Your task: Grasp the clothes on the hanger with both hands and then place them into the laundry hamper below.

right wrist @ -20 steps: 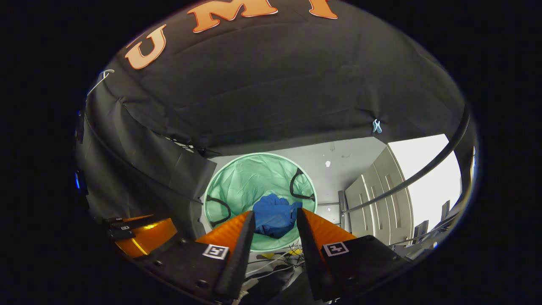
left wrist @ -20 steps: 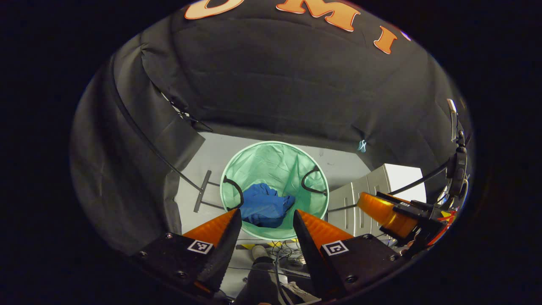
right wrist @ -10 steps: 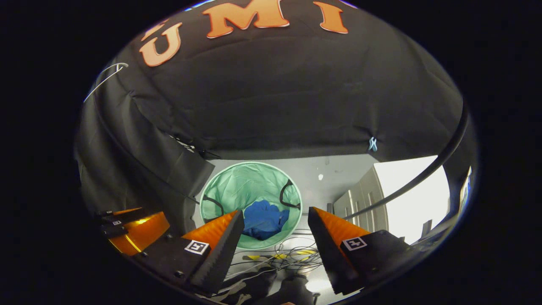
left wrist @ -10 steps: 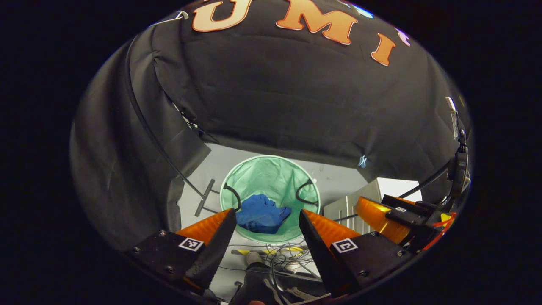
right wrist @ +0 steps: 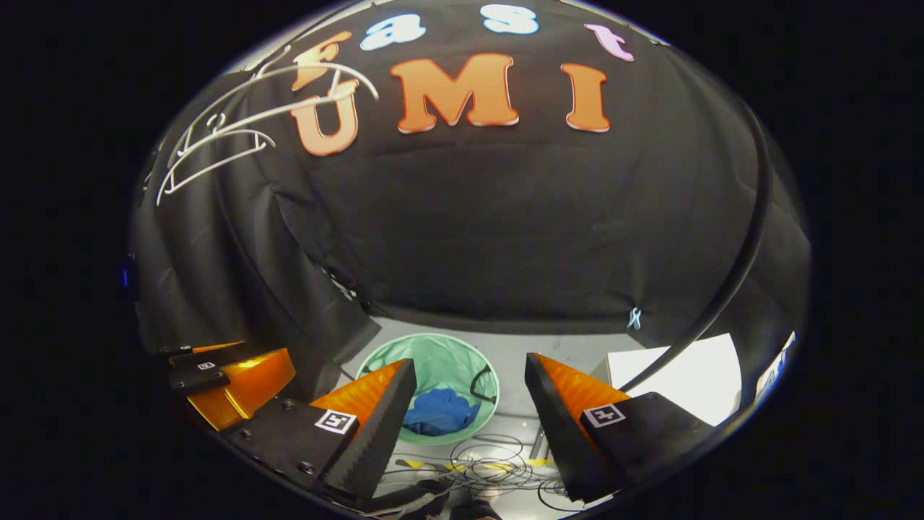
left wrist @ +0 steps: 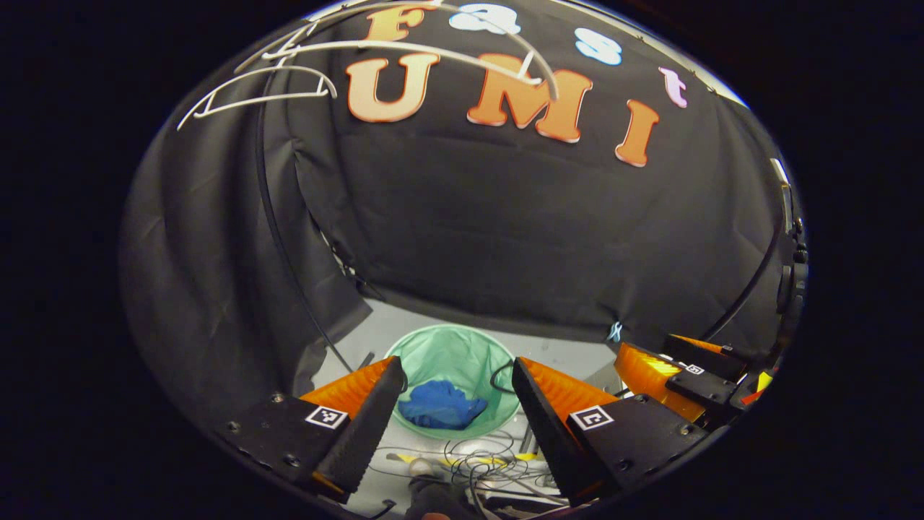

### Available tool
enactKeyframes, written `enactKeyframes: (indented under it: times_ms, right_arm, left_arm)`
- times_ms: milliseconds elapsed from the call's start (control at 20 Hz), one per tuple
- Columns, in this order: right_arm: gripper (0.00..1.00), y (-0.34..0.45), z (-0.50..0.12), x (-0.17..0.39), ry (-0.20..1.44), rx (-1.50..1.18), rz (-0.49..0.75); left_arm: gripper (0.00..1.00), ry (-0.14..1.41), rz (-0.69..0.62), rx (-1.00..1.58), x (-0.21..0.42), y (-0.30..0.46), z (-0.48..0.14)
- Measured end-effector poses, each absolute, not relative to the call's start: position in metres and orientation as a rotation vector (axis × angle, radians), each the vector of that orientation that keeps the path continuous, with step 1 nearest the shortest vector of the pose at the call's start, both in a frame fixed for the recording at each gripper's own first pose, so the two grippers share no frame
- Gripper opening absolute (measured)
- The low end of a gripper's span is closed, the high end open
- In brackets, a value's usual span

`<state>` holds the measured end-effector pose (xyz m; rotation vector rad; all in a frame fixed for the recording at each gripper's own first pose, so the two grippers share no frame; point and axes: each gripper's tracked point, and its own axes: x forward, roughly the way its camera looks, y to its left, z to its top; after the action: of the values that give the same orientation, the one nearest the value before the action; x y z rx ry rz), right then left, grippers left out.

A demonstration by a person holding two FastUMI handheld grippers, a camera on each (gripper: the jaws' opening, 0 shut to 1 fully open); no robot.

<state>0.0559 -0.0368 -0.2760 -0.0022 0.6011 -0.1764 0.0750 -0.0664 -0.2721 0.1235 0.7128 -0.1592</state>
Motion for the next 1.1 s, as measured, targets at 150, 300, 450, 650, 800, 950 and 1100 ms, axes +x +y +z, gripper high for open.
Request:
enactKeyframes:
  times_ms: [150, 300, 450, 650, 800, 950, 1100]
  right_arm:
    - [0.99, -0.042, -0.218, 0.047, 0.487, -0.046, -0.151]
    - [0.99, -0.047, -0.161, 0.032, 0.368, -0.095, -0.131]
    - [0.98, -0.052, -0.114, 0.023, 0.260, -0.149, -0.136]
    - [1.00, -0.042, -0.067, 0.004, 0.158, -0.152, -0.149]
    - [0.98, -0.041, -0.031, -0.002, 0.085, -0.161, -0.173]
    - [0.89, -0.026, -0.011, -0.003, 0.038, -0.134, -0.179]
    - [0.89, -0.011, -0.003, 0.001, 0.008, -0.119, -0.185]
  left_arm:
    - [0.96, 0.597, -0.178, 0.117, 0.070, -0.087, -0.224]
    - [0.96, 0.521, -0.211, 0.084, 0.060, -0.109, -0.179]
    - [0.96, 0.408, -0.250, 0.066, 0.060, -0.126, -0.128]
    - [0.94, 0.198, -0.267, 0.080, 0.070, -0.129, -0.071]
    - [0.94, 0.122, -0.269, 0.079, 0.069, -0.121, -0.034]
    - [0.98, 0.086, -0.275, 0.057, 0.073, -0.111, -0.012]
    - [0.97, 0.074, -0.294, 0.044, 0.076, -0.101, -0.007]
